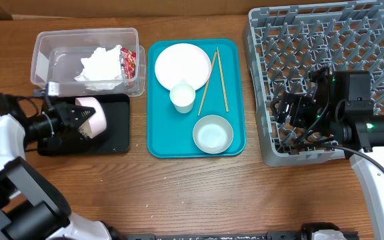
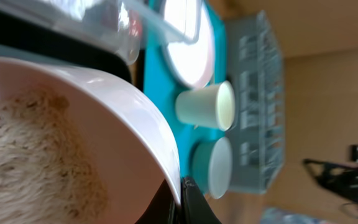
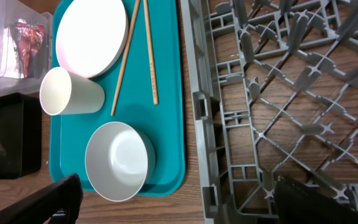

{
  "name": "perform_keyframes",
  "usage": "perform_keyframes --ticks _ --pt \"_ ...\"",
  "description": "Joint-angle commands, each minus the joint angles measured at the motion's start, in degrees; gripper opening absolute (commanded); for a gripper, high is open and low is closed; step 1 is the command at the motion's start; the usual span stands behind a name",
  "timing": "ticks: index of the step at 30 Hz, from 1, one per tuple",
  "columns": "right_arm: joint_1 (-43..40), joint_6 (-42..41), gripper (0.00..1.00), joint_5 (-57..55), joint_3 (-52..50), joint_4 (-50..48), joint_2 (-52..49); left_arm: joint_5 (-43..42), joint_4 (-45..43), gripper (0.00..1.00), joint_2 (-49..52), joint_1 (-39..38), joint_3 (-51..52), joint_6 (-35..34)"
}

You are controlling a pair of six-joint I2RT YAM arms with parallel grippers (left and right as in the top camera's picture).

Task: Sort waste into correct bins and load items into the dishwasher
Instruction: 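Tip the pink bowl over the black tray to dump the rice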

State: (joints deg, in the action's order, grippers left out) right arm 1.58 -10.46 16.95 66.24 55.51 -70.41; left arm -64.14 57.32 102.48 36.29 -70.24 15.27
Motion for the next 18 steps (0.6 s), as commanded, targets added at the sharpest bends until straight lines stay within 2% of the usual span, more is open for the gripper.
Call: perform_keyframes --ticks 1,7,18 --pt "0.3 0.0 1.00 -0.3 1.5 -0.2 0.0 -15.6 -0.6 0.04 3.8 1.2 0.7 1.7" --pt "0.3 0.0 1.00 -0.3 1.5 -0.2 0.0 -26.5 -0.6 0.04 10.0 1.7 0.7 0.8" --pt "0.3 0.0 1.00 -0.3 1.5 0.4 0.0 -26.5 -1.2 0.04 12.3 2.3 0.7 -1.6"
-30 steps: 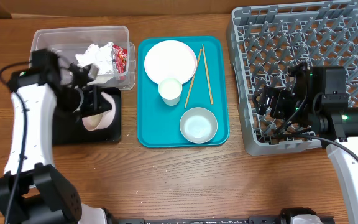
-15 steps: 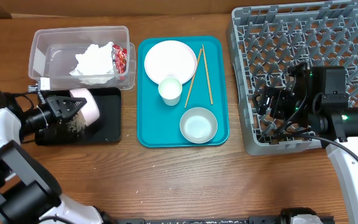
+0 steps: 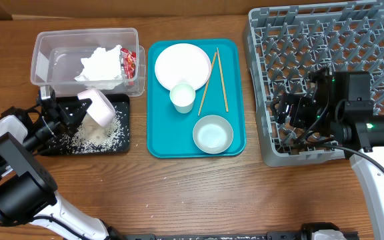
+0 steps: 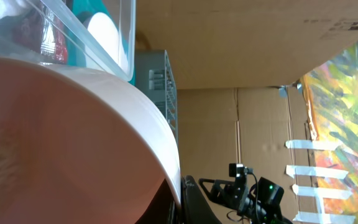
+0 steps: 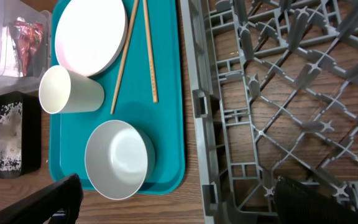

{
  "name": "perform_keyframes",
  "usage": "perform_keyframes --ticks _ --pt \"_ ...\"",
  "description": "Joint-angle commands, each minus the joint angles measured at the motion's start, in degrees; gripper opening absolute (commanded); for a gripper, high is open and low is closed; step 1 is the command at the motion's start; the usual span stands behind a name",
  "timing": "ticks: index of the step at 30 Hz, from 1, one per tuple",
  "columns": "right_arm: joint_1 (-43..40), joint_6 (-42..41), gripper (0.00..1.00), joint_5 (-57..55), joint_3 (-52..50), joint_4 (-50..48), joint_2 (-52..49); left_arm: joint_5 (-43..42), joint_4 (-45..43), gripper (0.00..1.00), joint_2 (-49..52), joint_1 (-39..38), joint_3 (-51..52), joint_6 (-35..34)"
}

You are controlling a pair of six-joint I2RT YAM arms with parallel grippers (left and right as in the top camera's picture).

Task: Sort waste into correct bins and load items into the dishwasher
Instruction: 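Tip the pink bowl over the black tray to dump the rice, then return the empty pink bowl to the teal tray and release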

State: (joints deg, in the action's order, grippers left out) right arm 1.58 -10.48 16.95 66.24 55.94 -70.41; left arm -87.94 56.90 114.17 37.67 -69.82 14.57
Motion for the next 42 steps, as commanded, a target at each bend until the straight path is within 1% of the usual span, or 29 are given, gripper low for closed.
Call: perform_keyframes --ticks 1,3,5,7,9,11,13,14,16,17,19,20,22,25,26,30,34,37,41,42 --pt "0.3 0.0 1.00 -0.3 1.5 0.0 0.0 -2.7 -1.3 0.04 0.6 1.1 0.3 -0.9" --pt "0.3 0.0 1.00 -0.3 1.5 -0.1 0.0 -2.6 -3.8 0.04 0.6 1.9 0.3 -1.9" --pt "0.3 0.0 1.00 -0.3 1.5 -0.1 0.0 -2.7 -6.5 0.04 0.6 2.8 0.3 -5.2" --pt "0.3 0.0 1.00 -0.3 1.5 -0.1 0.0 -2.7 -6.4 0.04 0.6 3.7 0.3 -8.4" --pt "0.3 0.0 1.00 -0.3 1.5 0.0 0.0 -2.5 -6.0 0.04 0.6 4.2 0.3 -8.4" --pt "0.3 0.0 1.00 -0.3 1.5 0.0 0.0 0.7 -8.6 0.04 0.6 5.0 0.3 -8.7" --pt "0.3 0.0 1.00 -0.3 1.5 0.0 0.0 4.0 -10.3 0.04 0.6 5.9 0.3 -12.9" --pt "0.3 0.0 1.00 -0.3 1.5 0.0 0.0 3.7 -10.2 0.04 0.6 6.3 0.3 -13.9" --pt "0.3 0.0 1.00 -0.3 1.5 0.0 0.0 1.3 -10.0 0.04 0.5 6.4 0.3 -13.9" --pt "0.3 0.0 1.00 -0.3 1.5 0.0 0.0 1.5 -10.2 0.04 0.5 6.4 0.3 -13.9" --pt "0.3 0.0 1.00 -0.3 1.5 0.0 0.0 4.6 -10.7 0.04 0.5 6.5 0.3 -14.1" --pt "0.3 0.0 1.00 -0.3 1.5 0.0 0.0 5.6 -9.6 0.04 0.5 6.4 0.3 -14.8" --pt "0.3 0.0 1.00 -0.3 1.5 0.0 0.0 5.9 -8.0 0.04 0.0 5.4 0.3 -14.6" --pt "0.3 0.0 1.00 -0.3 1.5 0.0 0.0 6.7 -6.6 0.04 -2.0 3.2 -0.1 -12.6" --pt "0.3 0.0 1.00 -0.3 1.5 0.0 0.0 8.2 -5.5 0.04 -3.3 2.2 -0.6 -11.8" --pt "0.3 0.0 1.00 -0.3 1.5 0.2 0.0 18.5 -1.9 0.04 -10.4 -2.8 -3.8 -11.6" --pt "0.3 0.0 1.00 -0.3 1.5 0.1 0.0 33.4 -0.2 0.04 -18.8 -11.0 -6.6 -13.0" --pt "0.3 0.0 1.00 -0.3 1.5 -0.1 0.0 44.6 -1.1 0.04 -23.9 -19.7 -6.9 -15.2" --pt "0.3 0.0 1.00 -0.3 1.5 -0.3 0.0 56.3 -2.4 0.04 -25.4 -32.0 -6.8 -15.5" --pt "0.3 0.0 1.00 -0.3 1.5 -0.3 0.0 61.6 -2.9 0.04 -24.9 -37.5 -6.8 -15.5"
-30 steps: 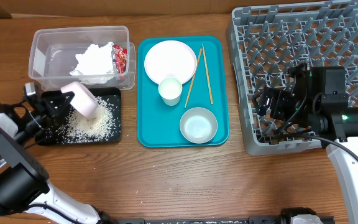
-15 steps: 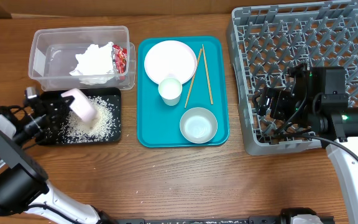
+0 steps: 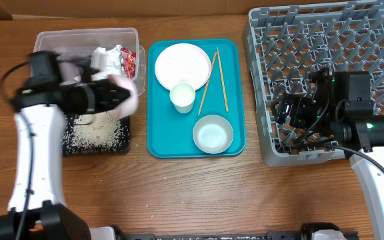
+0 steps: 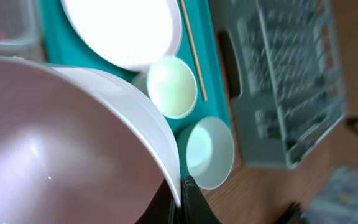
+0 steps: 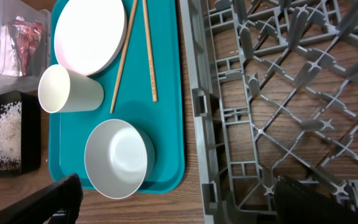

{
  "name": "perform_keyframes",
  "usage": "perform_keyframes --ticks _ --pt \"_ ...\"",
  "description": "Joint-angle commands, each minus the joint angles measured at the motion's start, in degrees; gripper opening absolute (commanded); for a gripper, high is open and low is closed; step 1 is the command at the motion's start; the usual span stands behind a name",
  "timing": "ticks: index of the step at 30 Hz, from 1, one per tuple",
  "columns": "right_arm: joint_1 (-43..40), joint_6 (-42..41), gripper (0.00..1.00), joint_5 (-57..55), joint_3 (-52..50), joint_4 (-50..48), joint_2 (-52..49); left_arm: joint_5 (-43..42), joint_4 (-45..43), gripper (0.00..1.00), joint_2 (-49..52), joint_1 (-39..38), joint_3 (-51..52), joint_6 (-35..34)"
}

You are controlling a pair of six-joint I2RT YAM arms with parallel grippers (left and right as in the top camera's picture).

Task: Sort waste into correct bins and load items into the dishwasher
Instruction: 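Return the empty pink bowl to the teal tray and release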

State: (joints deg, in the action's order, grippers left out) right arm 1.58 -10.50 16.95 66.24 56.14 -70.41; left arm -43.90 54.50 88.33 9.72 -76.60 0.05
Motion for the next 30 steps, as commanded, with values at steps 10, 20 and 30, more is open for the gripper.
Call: perform_keyframes --ticks 10,20,30 --pt "0.3 0.0 1.00 -0.3 1.5 -0.2 0.0 39.5 0.8 0.04 8.2 -29.4 0.0 -1.7" --pt "0.3 0.0 1.00 -0.3 1.5 -0.1 0.0 39.3 1.0 0.10 17.6 -33.5 0.0 -3.4" --pt "0.3 0.0 1.00 -0.3 1.5 -0.3 0.0 37.9 6.7 0.64 17.6 -33.5 -7.9 -2.6"
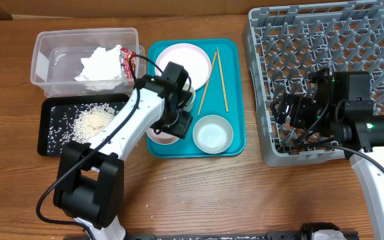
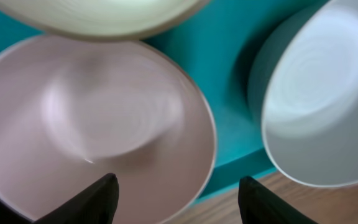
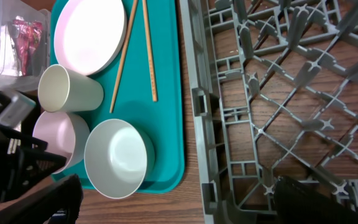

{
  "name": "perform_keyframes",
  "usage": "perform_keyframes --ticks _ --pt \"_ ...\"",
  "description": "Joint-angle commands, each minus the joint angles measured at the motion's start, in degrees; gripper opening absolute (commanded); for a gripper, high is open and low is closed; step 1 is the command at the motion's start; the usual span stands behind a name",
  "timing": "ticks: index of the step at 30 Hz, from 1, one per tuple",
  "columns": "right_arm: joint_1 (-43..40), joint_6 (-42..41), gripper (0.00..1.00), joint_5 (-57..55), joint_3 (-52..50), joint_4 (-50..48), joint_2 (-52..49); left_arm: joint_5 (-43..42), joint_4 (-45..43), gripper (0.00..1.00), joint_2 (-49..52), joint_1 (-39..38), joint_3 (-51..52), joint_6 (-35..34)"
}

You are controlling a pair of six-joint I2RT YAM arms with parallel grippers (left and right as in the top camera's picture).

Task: Sort waste into correct bins and load items into the dishwasher
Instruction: 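Return the empty pink bowl to the teal tray and release, then grasp the white paper cup with the left gripper and lift it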

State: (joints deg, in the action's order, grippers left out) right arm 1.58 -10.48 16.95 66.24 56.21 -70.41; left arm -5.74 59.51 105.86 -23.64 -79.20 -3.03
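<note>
An empty pink bowl (image 1: 160, 135) (image 2: 92, 124) sits upright at the front-left corner of the teal tray (image 1: 235, 100). My left gripper (image 1: 177, 125) (image 2: 178, 190) hovers just above it, open, with its fingers either side of the bowl's rim. Beside it lie a white bowl (image 1: 213, 133) (image 3: 117, 158), a white cup (image 3: 67, 88), a white plate (image 1: 185, 57) and two chopsticks (image 1: 212, 80). My right gripper (image 1: 287, 110) (image 3: 179, 205) is open with nothing in it, over the front-left edge of the grey dish rack (image 1: 325, 67).
A black tray (image 1: 55, 133) at the left holds a pile of spilled rice. Behind it a clear bin (image 1: 45, 53) contains crumpled tissue and a red wrapper. The left arm stretches across from the table's front left to the teal tray.
My left gripper held the empty pink bowl near the clear bin and black tray. The bowl now rests on the teal tray's front-left corner and the gripper is open above it. The right arm is unchanged.
The pink bowl with rice was held tilted over the black tray. Then the rice lay scattered on that tray. Later the emptied bowl was raised beside the bin. Now it stands on the teal tray, let go.
</note>
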Motion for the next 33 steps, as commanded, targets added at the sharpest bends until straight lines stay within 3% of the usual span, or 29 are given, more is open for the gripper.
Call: perform_keyframes --ticks 1,5,7,10,14,16,21,26,27,30,33 --pt "0.3 0.0 1.00 -0.3 1.5 -0.4 0.0 -0.3 2.9 0.64 0.1 -0.2 -6.9 0.5" --pt "0.3 0.0 1.00 -0.3 1.5 -0.4 0.0 -0.2 6.4 0.63 0.1 -0.2 -12.7 1.8" --pt "0.3 0.0 1.00 -0.3 1.5 -0.4 0.0 -0.3 6.4 0.68 0.1 -0.2 -14.5 1.7" --pt "0.3 0.0 1.00 -0.3 1.5 -0.6 0.0 0.0 3.8 0.74 0.1 0.3 -14.9 1.7" --pt "0.3 0.0 1.00 -0.3 1.5 -0.8 0.0 2.3 -0.4 0.72 2.0 1.9 -14.8 1.3" --pt "0.3 0.0 1.00 -0.3 1.5 -0.9 0.0 3.2 -2.5 0.67 3.8 3.0 -14.8 1.3" --pt "0.3 0.0 1.00 -0.3 1.5 -1.0 0.0 3.2 -6.3 0.44 8.6 5.1 -14.8 1.2" --pt "0.3 0.0 1.00 -0.3 1.5 -1.0 0.0 3.2 -7.6 0.39 12.8 5.6 -14.8 0.6" --pt "0.3 0.0 1.00 -0.3 1.5 -1.0 0.0 3.1 -7.6 0.35 13.2 5.6 -14.8 0.4" --pt "0.3 0.0 1.00 -0.3 1.5 -1.0 0.0 3.0 -8.1 0.10 13.7 5.6 -14.8 0.2" --pt "0.3 0.0 1.00 -0.3 1.5 -1.5 0.0 3.0 -9.1 0.04 13.6 5.6 -15.0 -1.0"
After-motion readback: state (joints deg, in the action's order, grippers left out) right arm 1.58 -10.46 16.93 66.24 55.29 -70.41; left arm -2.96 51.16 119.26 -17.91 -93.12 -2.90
